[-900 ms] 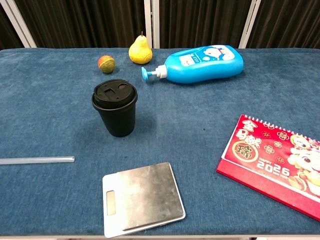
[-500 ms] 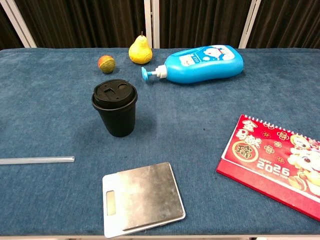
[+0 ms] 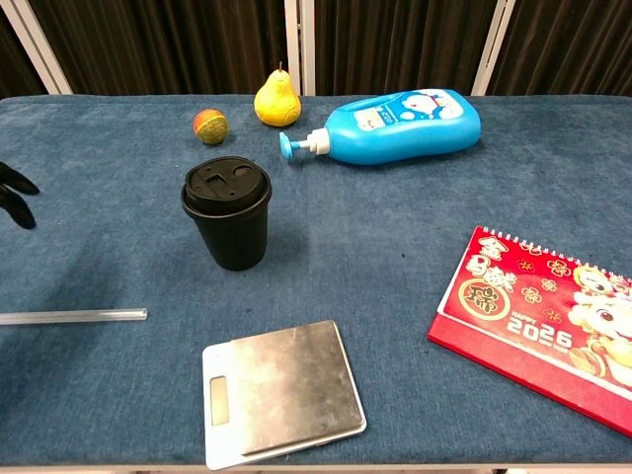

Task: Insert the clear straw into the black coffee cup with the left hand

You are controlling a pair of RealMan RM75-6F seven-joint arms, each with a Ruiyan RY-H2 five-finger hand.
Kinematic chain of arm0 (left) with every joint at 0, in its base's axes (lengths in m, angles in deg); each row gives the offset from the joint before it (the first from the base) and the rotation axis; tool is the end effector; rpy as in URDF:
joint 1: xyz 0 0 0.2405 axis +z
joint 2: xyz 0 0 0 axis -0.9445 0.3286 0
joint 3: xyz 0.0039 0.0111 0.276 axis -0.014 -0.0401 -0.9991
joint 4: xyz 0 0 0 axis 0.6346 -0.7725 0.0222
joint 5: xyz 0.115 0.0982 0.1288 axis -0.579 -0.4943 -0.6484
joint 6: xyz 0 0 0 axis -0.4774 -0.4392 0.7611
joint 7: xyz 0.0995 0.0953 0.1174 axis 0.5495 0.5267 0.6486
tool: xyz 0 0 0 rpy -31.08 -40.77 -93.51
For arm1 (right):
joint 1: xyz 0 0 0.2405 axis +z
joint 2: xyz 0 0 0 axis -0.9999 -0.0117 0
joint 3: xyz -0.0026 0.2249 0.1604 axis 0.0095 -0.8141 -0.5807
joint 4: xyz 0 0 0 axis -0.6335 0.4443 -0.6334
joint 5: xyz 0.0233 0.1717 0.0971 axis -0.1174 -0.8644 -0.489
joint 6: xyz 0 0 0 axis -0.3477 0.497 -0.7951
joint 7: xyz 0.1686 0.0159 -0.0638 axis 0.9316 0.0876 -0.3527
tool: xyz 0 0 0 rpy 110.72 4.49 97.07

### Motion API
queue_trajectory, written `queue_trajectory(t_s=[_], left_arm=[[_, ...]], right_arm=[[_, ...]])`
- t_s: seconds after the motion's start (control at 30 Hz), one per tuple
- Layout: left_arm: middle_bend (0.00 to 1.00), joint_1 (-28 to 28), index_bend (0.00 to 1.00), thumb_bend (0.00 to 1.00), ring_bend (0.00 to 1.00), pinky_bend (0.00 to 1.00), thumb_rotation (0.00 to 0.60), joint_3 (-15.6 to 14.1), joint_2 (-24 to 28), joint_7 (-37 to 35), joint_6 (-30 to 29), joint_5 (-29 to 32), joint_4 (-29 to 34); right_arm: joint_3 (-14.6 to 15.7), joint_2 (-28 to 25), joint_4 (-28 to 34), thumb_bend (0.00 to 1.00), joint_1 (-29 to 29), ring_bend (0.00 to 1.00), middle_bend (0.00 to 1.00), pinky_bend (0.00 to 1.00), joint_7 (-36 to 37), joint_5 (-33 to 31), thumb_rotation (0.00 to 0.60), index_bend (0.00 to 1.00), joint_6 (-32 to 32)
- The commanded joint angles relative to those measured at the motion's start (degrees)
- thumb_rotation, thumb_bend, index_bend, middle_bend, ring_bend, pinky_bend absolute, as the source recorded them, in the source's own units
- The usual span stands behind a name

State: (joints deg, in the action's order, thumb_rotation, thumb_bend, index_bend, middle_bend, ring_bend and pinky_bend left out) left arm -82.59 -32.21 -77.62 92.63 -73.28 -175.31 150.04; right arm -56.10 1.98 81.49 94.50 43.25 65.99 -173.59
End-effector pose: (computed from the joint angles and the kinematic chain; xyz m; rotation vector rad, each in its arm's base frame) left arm -0.2426 0.2216 0.0511 -1.8418 -0.7466 -0.7225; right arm -0.3314 -0.2285 0.2326 1.3646 -0.8487 0.8982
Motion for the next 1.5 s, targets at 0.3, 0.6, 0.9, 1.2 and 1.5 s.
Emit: queue_trajectory(t_s=[0.3, 0.6, 0.9, 1.2, 1.5], left_arm=[[0.16, -2.66, 0.36, 0.19, 0.09, 0.00, 0.600, 1.99, -10.69, 12.63, 3.06, 13.17, 0.47], [0.16, -3.86, 0.41, 0.24, 0.09, 0.01, 0.600, 1.68, -12.85, 13.72, 2.94, 16.66, -0.69], [0.16, -4.68, 0.46, 0.26, 0.09, 0.01, 0.600, 1.21, -14.01, 13.45, 2.64, 19.42, -2.24], [0.17, -5.59, 0.50, 0.30, 0.09, 0.01, 0.600, 0.79, -14.44, 12.06, 2.58, 20.32, -3.39], [0.20, -6.23, 0.56, 0.38, 0.10, 0.01, 0.600, 0.45, -14.04, 9.87, 2.21, 20.28, -4.44]], right_arm=[[-0.04, 0.70, -0.78, 0.29, 1.31, 0.00, 0.14, 0.08, 0.09, -0.66, 0.600, 0.04, 2.58], [0.04, 0.86, -1.24, 0.29, 1.17, 0.00, 0.14, 0.08, 0.52, -1.23, 0.600, 0.04, 2.86], [0.12, 1.23, -1.70, 0.29, 1.39, 0.00, 0.14, 0.08, 0.82, -1.50, 0.600, 0.04, 3.56], [0.18, 1.40, -1.74, 0.29, 1.53, 0.00, 0.14, 0.08, 0.64, -2.13, 0.600, 0.04, 4.35], [0.19, 1.43, -1.32, 0.29, 1.79, 0.00, 0.14, 0.08, 0.10, -2.38, 0.600, 0.04, 4.94]])
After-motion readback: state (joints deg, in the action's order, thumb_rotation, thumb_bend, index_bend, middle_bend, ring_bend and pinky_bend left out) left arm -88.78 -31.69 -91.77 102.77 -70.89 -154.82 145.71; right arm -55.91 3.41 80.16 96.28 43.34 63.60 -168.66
